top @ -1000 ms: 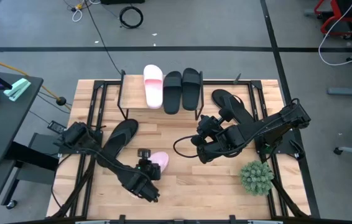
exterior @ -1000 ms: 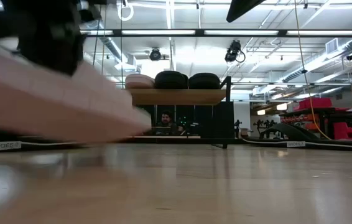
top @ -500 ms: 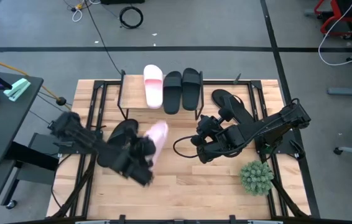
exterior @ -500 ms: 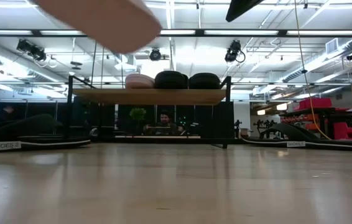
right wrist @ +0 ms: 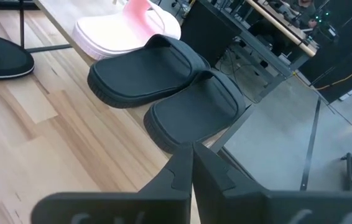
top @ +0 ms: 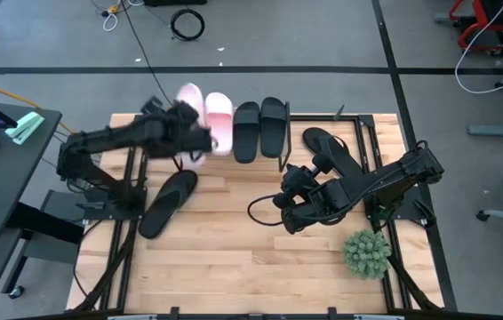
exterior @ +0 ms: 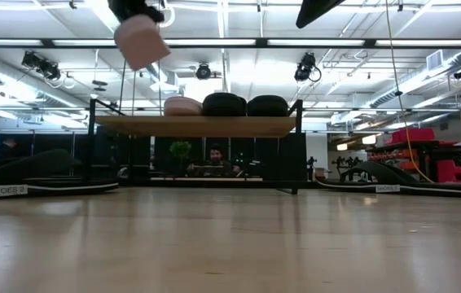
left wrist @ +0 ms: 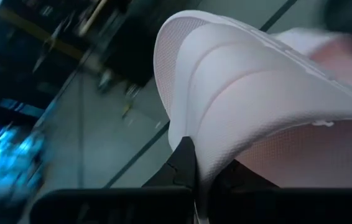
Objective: Pick and place slides into the shelf
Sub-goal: Put the pink slide on the shelf
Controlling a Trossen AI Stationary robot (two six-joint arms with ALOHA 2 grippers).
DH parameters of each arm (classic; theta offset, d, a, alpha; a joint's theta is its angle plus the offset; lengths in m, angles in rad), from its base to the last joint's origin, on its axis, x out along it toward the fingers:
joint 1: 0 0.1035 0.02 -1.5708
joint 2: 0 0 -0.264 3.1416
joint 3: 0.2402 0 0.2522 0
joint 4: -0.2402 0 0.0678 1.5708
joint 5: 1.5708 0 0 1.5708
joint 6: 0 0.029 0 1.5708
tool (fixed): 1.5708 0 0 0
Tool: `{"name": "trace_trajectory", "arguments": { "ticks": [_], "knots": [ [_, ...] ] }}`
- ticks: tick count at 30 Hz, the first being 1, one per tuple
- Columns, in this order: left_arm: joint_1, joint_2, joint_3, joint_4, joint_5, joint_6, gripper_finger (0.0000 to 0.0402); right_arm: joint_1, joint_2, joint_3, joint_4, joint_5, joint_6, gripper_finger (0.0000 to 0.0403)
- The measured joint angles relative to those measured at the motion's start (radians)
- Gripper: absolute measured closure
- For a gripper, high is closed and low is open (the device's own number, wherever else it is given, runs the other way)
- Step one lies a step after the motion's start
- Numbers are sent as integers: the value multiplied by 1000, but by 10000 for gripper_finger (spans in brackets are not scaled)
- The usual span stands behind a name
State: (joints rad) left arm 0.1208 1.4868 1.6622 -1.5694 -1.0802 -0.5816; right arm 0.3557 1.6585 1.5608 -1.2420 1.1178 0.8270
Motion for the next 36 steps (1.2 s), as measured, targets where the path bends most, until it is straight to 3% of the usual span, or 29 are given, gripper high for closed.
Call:
{"name": "trace_trajectory", "arguments": {
  "ticks": [6, 17, 22, 29, 36],
  "knots": [
    [176, 60, -1, 85, 6, 190, 389, 0, 0, 0, 0, 1, -19, 390],
    [328, 174, -1, 152, 64, 362, 391, 0, 0, 0, 1, 6, -16, 390],
    [364, 212, -1, 149, 126, 345, 391, 0, 0, 0, 1, 2, 23, 391],
    [375, 251, -3, 157, 136, 332, 391, 29, 0, -15, 0, -21, 41, 390],
    [362, 235, -149, 229, 124, 329, 391, 86, 0, -22, -1, -24, 56, 391]
  ]
}}
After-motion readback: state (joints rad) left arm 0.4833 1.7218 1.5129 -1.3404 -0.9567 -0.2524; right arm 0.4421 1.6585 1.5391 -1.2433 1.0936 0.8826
